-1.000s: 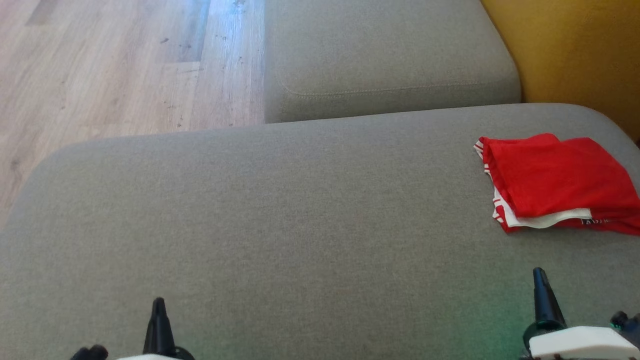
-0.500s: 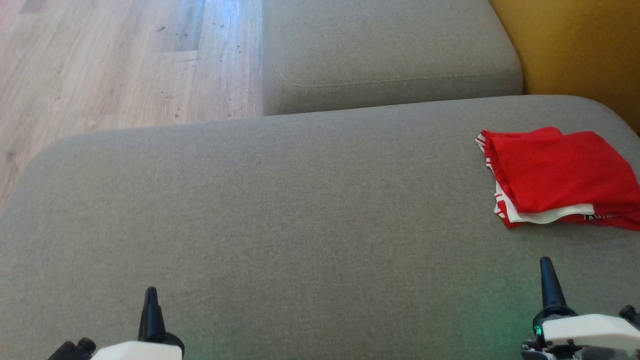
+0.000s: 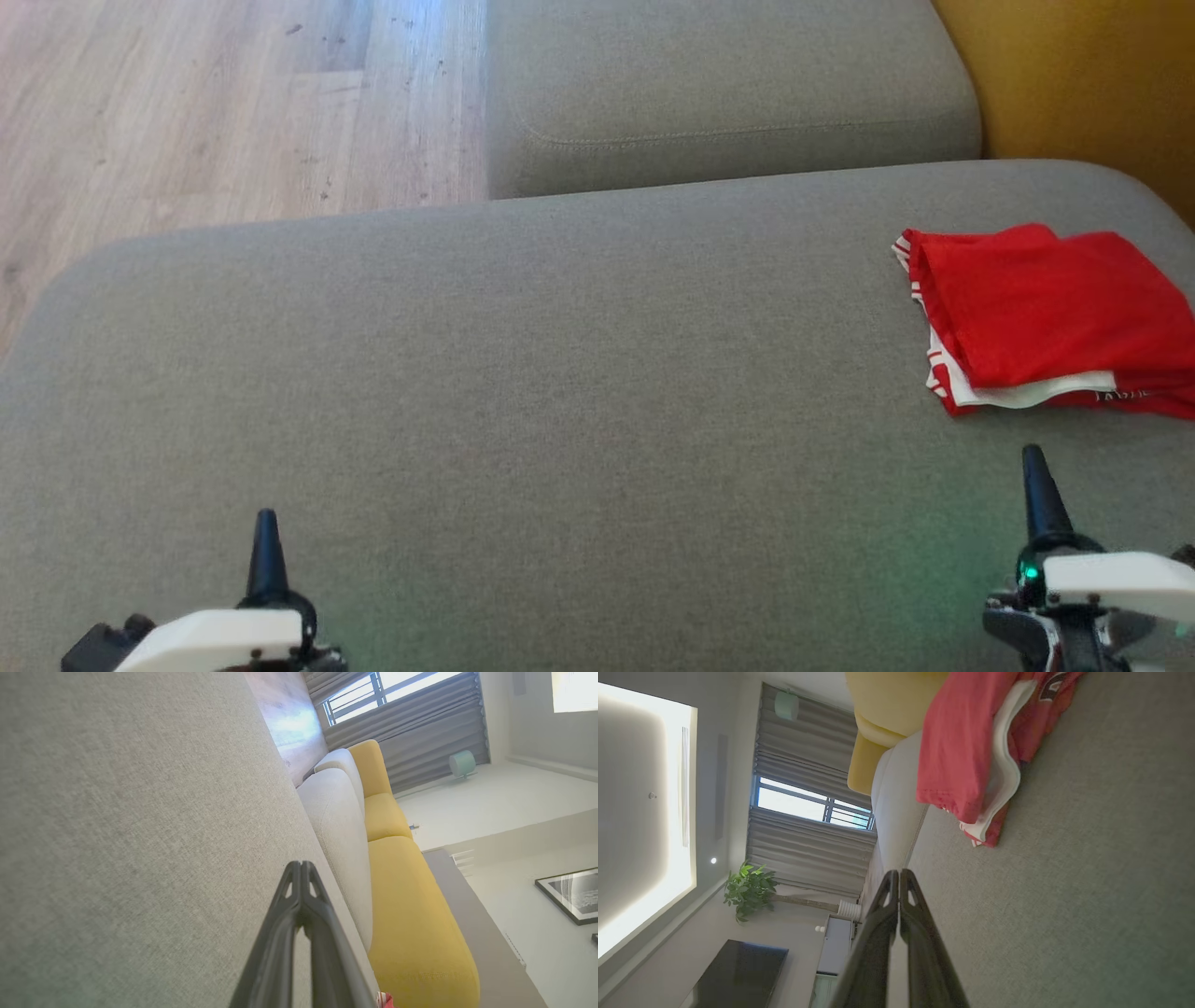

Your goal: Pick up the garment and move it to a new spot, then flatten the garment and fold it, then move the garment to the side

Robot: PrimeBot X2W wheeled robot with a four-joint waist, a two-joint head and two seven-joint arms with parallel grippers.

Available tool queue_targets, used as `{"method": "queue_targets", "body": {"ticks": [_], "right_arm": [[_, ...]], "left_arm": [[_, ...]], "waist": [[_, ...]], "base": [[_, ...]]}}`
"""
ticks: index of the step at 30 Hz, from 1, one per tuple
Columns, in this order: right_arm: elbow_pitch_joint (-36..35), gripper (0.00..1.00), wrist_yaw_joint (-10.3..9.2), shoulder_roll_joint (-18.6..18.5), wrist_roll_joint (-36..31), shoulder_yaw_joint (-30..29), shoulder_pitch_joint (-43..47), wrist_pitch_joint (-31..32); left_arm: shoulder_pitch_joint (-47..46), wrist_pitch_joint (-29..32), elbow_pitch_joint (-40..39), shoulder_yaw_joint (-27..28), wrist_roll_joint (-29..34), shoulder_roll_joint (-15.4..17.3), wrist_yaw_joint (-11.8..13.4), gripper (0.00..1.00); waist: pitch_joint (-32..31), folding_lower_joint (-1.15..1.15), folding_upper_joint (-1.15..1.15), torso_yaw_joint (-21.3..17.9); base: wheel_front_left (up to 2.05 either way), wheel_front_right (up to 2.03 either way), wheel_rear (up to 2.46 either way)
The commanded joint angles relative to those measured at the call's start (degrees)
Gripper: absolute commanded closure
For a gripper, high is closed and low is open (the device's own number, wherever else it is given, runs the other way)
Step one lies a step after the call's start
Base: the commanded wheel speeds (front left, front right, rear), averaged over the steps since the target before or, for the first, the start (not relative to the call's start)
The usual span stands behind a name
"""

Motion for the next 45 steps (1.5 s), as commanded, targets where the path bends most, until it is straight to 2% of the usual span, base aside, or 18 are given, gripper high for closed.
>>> {"method": "queue_targets", "body": {"ticks": [1,28,45], "right_arm": [[-1.8,1.00,-0.04,-0.1,1.6,0.4,-3.7,0.6],[-1.1,1.00,-0.05,0.7,17.6,-2.8,-8.7,5.1],[-1.1,1.00,-0.05,0.8,17.4,-2.9,-8.7,5.3]], "left_arm": [[-3.7,0.3,-1.3,2.5,-1.6,0.5,-0.5,1.00],[-9.4,4.8,1.2,7.3,-19.6,0.3,-3.9,1.00],[-9.4,5.1,1.2,7.7,-19.3,0.1,-3.9,1.00]], "waist": [[0.1,0.00,0.00,0.0],[2.8,0.00,0.00,-0.1],[2.8,0.00,0.00,-0.1]], "base": [[0.00,0.00,0.00],[0.00,0.00,0.00],[0.00,0.00,0.00]]}}
